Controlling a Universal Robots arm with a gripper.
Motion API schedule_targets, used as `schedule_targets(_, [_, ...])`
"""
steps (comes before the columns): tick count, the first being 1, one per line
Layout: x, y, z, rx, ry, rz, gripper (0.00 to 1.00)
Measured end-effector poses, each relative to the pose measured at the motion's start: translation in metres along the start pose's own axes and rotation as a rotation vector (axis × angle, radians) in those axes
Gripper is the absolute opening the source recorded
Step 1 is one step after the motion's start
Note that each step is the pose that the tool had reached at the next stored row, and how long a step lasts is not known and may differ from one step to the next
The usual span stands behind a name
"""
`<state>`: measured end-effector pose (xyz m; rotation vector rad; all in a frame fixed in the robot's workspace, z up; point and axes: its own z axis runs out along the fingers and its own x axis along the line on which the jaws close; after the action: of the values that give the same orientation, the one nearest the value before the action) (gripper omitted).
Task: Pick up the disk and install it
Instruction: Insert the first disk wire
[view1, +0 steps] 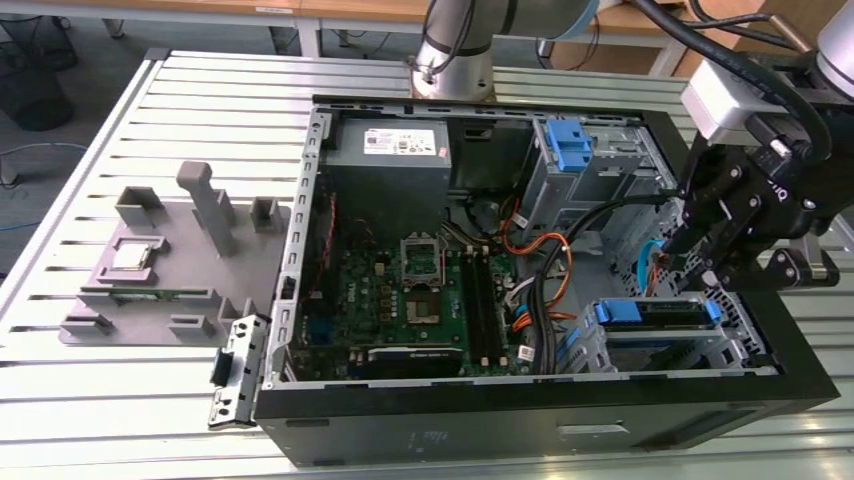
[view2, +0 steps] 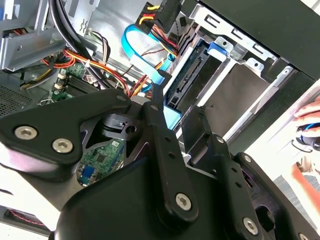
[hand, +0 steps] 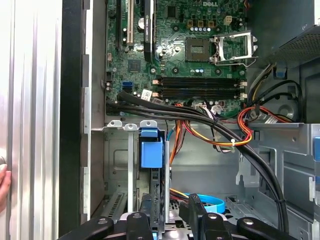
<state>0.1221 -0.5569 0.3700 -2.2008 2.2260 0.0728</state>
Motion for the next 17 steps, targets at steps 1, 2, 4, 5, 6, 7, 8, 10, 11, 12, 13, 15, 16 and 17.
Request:
schedule_targets(1, [-0.0004, 0.0, 0.0, 0.0, 0.0, 0.0, 0.42])
schedule_targets(2, [-0.0012, 0.0, 0.0, 0.0, 0.0001, 0.0, 0.42])
schedule_targets(4, [-0.0034, 0.0, 0.0004, 0.0, 0.0, 0.0, 0.42])
schedule_targets(5, [-0.0047, 0.0, 0.0006, 0.0, 0.0, 0.0, 0.42])
schedule_targets(6, [-0.0059, 0.0, 0.0008, 0.0, -0.0002, 0.0, 0.42])
schedule_targets(7, [-0.0071, 0.0001, 0.0011, 0.0, -0.0005, 0.0, 0.42])
schedule_targets(8, [-0.0083, 0.0001, 0.0015, 0.0, -0.0013, 0.0, 0.42])
schedule_targets(10, [-0.0114, 0.0001, 0.0022, 0.0, -0.0028, 0.0, 0.42])
schedule_targets(11, [-0.0125, 0.0001, 0.0023, 0.0, -0.0029, 0.0, 0.42])
schedule_targets(12, [-0.0127, 0.0001, 0.0023, 0.0, -0.0029, 0.0, 0.42])
schedule_targets(13, [-0.0127, 0.0001, 0.0023, 0.0, -0.0029, 0.0, 0.42])
schedule_targets(15, [-0.0126, 0.0001, 0.0017, 0.0, -0.0027, 0.0, 0.42])
schedule_targets(16, [-0.0127, 0.0001, 0.0011, 0.0, -0.0027, 0.0, 0.42])
schedule_targets(17, [-0.0128, 0.0001, 0.0002, 0.0, -0.0027, 0.0, 0.42])
